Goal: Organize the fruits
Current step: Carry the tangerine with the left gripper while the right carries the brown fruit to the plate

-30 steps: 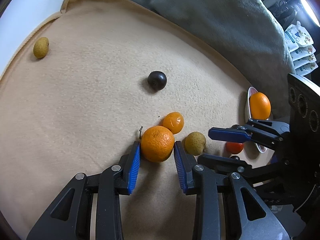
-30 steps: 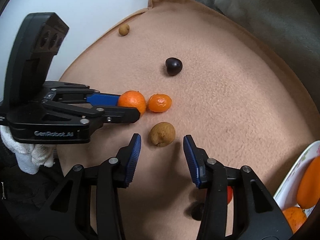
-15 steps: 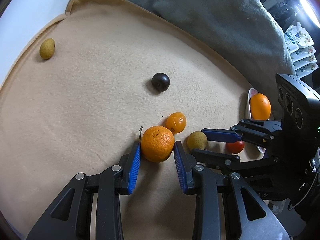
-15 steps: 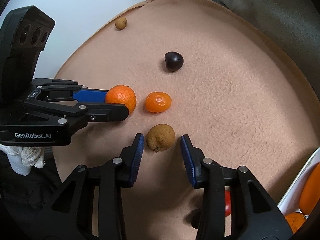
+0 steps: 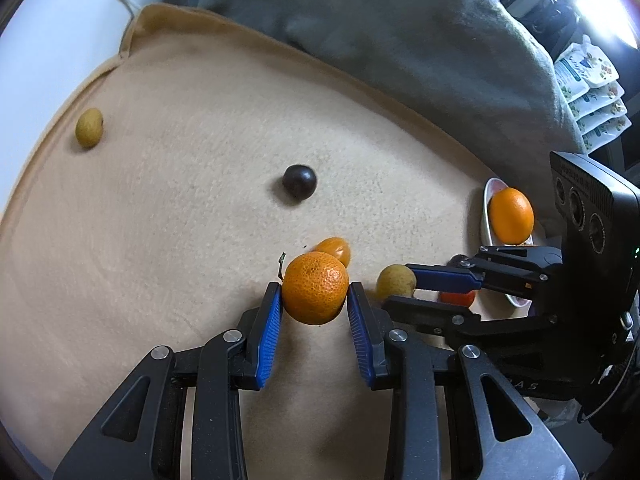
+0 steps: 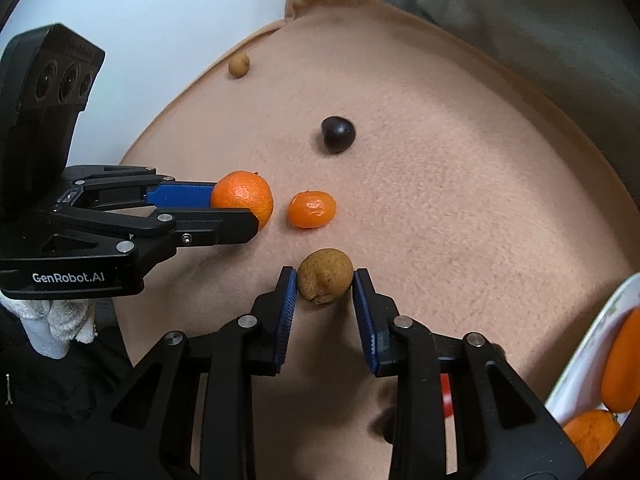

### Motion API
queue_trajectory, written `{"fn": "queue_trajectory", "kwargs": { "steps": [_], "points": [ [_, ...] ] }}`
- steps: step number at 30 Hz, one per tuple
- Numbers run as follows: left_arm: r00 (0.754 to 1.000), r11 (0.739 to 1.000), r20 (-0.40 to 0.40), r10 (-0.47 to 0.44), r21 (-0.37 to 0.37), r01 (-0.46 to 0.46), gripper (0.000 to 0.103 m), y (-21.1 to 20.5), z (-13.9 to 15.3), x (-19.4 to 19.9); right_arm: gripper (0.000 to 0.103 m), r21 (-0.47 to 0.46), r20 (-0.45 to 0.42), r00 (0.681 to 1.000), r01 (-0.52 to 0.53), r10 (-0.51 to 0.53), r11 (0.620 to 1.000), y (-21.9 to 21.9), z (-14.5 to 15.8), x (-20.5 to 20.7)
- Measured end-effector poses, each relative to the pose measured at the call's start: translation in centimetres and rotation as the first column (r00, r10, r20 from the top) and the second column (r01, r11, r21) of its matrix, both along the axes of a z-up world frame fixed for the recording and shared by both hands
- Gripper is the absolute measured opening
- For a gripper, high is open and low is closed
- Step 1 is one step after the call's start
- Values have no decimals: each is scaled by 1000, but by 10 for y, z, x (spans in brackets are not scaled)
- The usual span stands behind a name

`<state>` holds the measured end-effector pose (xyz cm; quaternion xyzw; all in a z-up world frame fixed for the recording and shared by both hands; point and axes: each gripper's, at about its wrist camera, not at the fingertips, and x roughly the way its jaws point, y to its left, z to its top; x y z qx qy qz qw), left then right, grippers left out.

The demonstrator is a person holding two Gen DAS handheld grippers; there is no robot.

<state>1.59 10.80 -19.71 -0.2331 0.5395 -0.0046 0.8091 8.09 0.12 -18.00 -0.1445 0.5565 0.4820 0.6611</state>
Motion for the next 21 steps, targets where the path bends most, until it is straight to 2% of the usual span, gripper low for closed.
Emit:
{"fn": "queue_trajectory", "kwargs": {
  "steps": [12, 21],
  "points": [
    [996, 997, 56, -65, 50, 62, 31, -20, 25, 9, 30, 69, 20, 992, 120, -122, 990, -44, 31, 12],
    [989, 989, 67, -135, 73, 130, 31, -51, 29, 26, 30, 92, 47, 973, 219, -224, 971, -82, 45, 19]
  ]
}}
